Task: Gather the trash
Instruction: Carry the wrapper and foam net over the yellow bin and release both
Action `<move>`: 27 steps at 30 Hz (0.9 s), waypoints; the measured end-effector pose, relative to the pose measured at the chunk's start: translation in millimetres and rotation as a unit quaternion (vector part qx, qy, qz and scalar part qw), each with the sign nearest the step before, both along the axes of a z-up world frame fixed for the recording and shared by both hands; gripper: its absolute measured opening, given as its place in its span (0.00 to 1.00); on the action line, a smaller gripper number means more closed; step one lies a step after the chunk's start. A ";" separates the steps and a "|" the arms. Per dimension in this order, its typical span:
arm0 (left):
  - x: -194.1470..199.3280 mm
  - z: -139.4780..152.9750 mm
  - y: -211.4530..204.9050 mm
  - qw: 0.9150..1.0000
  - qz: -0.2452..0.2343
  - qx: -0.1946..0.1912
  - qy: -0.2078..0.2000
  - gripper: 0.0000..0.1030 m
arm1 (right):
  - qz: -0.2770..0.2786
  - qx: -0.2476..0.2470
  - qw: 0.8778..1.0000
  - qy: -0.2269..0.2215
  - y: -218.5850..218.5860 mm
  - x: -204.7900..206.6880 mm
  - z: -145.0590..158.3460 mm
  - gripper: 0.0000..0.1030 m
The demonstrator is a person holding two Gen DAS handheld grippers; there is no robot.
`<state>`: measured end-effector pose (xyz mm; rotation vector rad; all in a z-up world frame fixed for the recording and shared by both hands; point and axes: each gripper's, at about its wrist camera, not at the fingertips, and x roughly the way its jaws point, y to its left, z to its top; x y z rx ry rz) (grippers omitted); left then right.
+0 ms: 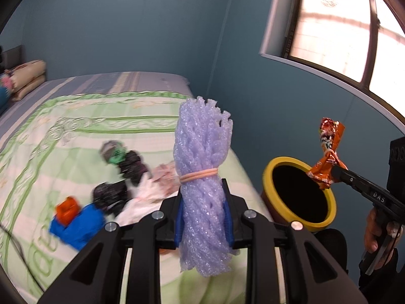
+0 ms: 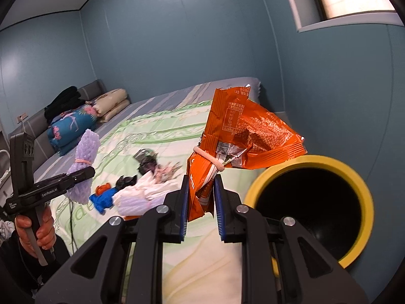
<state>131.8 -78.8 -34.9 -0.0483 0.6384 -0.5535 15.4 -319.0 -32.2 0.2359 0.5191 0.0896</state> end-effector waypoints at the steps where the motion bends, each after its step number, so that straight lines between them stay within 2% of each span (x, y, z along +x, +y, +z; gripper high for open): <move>1: 1.6 0.0 -7.3 1.000 -0.008 -0.001 0.000 0.23 | -0.007 -0.001 1.000 0.000 -4.3 0.3 0.4 0.17; 8: 19.5 -4.5 -67.9 0.998 -0.061 -0.009 0.005 0.23 | -0.043 -0.003 0.999 -0.001 -28.6 1.2 1.0 0.17; 27: 34.5 -30.1 -198.9 0.985 -0.169 0.020 0.028 0.23 | -0.130 -0.005 0.991 0.026 -77.8 -5.4 -17.0 0.17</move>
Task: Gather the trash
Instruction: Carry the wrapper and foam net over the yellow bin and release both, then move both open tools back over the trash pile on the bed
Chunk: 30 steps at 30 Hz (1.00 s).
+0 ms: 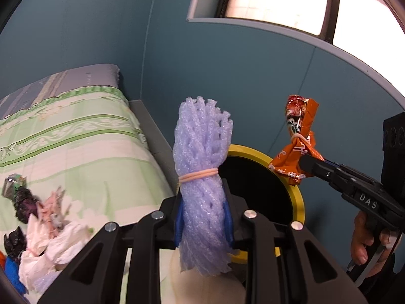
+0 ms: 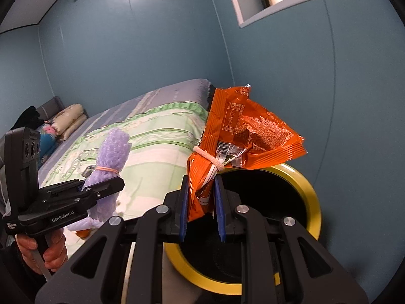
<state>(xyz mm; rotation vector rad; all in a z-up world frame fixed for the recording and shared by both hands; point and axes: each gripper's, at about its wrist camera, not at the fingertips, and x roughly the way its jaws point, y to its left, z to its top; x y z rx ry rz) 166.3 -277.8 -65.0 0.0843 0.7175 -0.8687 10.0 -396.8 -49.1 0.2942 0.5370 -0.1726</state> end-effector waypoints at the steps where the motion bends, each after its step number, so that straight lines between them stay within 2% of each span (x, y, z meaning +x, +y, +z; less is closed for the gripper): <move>1: 0.7 -2.0 -5.7 1.000 -0.005 0.001 0.003 0.23 | -0.006 -0.001 1.000 0.003 -1.7 -1.2 -1.8 0.17; 11: -0.4 -20.2 -51.6 0.999 -0.037 0.004 0.031 0.23 | -0.035 0.018 0.999 0.034 -32.1 5.4 -19.6 0.17; 19: 2.9 -33.7 -67.7 0.998 -0.045 0.010 0.048 0.24 | -0.052 0.023 0.997 0.052 -48.2 2.8 -33.7 0.18; 21: 2.4 -35.2 -68.5 0.998 -0.043 0.013 0.047 0.33 | -0.053 0.027 0.997 0.055 -51.4 2.2 -36.0 0.19; 22: 8.0 -38.4 -68.0 0.998 -0.041 0.013 0.048 0.35 | -0.055 0.030 0.996 0.056 -53.2 6.8 -34.9 0.23; 24: 7.4 -40.1 -65.9 0.998 -0.036 0.012 0.050 0.47 | -0.062 0.031 0.996 0.057 -56.2 6.8 -35.6 0.26; 25: 8.9 -40.7 -63.7 0.998 -0.031 0.010 0.051 0.52 | -0.066 0.031 0.996 0.057 -55.9 6.5 -35.0 0.31; 26: 9.9 -41.0 -61.4 0.998 -0.028 0.008 0.053 0.61 | -0.068 0.032 0.996 0.057 -56.4 6.3 -35.2 0.37; 27: 11.9 -40.7 -58.1 0.998 -0.022 0.003 0.055 0.66 | -0.070 0.036 0.995 0.057 -57.7 6.1 -35.4 0.40; 30: 16.8 -37.4 -46.8 0.999 -0.007 -0.002 0.051 0.66 | -0.084 0.041 0.994 0.056 -60.2 5.1 -34.5 0.40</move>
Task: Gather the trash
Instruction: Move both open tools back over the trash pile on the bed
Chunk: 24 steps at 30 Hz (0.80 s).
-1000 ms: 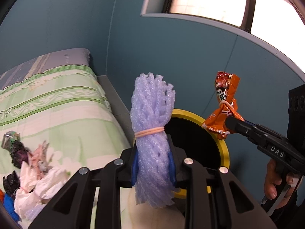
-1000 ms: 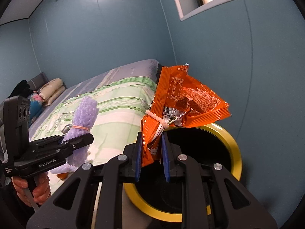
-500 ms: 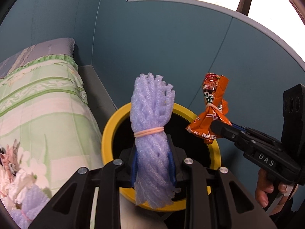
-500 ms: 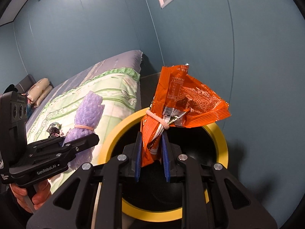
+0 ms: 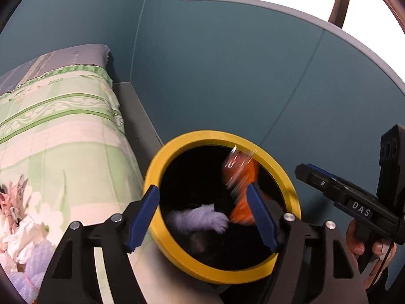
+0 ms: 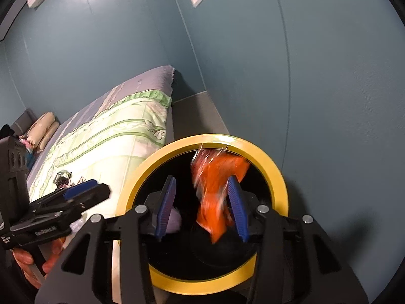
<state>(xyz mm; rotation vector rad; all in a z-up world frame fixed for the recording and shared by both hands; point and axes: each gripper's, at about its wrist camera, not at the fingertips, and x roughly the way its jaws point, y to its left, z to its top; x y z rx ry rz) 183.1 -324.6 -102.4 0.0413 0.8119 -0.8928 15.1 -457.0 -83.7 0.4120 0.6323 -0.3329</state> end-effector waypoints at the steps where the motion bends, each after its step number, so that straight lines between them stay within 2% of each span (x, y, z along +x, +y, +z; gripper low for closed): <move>1: 1.3 1.7 3.6 1.000 0.005 -0.001 -0.003 0.66 | -0.003 0.002 1.000 -0.003 -0.1 -1.2 1.2 0.40; 8: 10.6 22.4 44.0 0.998 0.045 -0.012 -0.032 0.68 | 0.004 -0.019 1.000 -0.025 14.6 -9.2 16.7 0.40; 13: 9.0 43.9 84.4 0.995 0.081 -0.028 -0.052 0.74 | 0.023 -0.037 0.998 -0.045 32.1 -9.1 32.6 0.41; 17: 4.7 61.8 122.1 0.989 0.117 -0.029 -0.086 0.81 | 0.051 -0.051 0.996 -0.060 55.2 -4.5 44.2 0.46; 24: 2.9 85.7 193.2 0.977 0.182 -0.024 -0.105 0.86 | 0.103 -0.067 0.990 -0.076 99.0 11.7 61.3 0.51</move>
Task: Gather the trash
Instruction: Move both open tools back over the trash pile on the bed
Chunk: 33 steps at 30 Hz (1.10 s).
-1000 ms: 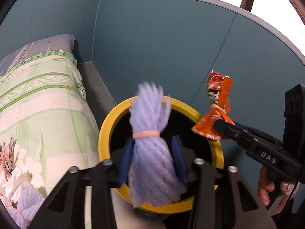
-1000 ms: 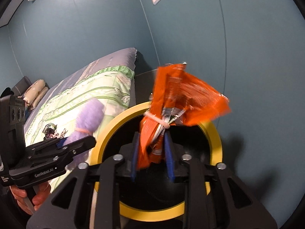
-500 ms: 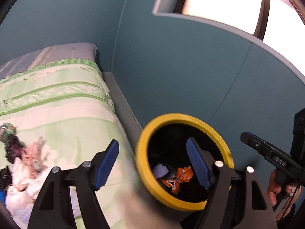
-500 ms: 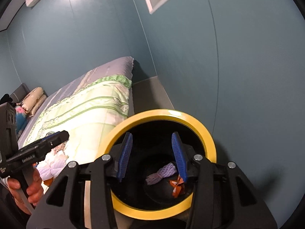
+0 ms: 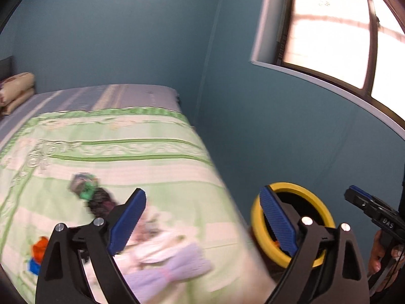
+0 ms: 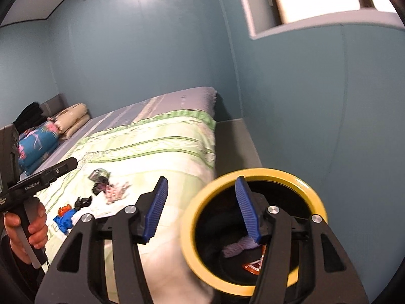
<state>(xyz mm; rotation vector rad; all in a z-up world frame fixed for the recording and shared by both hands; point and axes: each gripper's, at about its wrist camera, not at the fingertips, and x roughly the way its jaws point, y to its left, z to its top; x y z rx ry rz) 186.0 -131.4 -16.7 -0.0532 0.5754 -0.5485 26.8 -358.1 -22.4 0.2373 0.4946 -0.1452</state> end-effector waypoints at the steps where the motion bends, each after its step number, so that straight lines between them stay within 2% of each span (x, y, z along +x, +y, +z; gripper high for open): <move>1: 0.1 1.6 11.1 1.000 0.008 0.000 0.000 0.86 | 0.008 -0.003 1.000 -0.002 8.4 3.6 2.3 0.52; 7: -2.2 3.7 67.9 0.998 0.063 0.013 -0.005 0.87 | 0.053 -0.011 0.999 -0.006 48.8 19.2 6.6 0.56; 17: 9.9 -21.6 143.8 0.990 0.135 0.027 0.021 0.88 | 0.123 -0.017 0.992 0.014 100.3 49.1 -6.8 0.60; 28: 28.6 -67.7 198.7 0.980 0.180 0.048 0.069 0.88 | 0.208 -0.051 0.975 0.052 165.3 71.1 -45.0 0.62; 33: 33.6 -90.0 211.7 0.976 0.187 0.063 0.086 0.88 | 0.240 -0.095 0.963 0.077 191.6 76.0 -68.9 0.61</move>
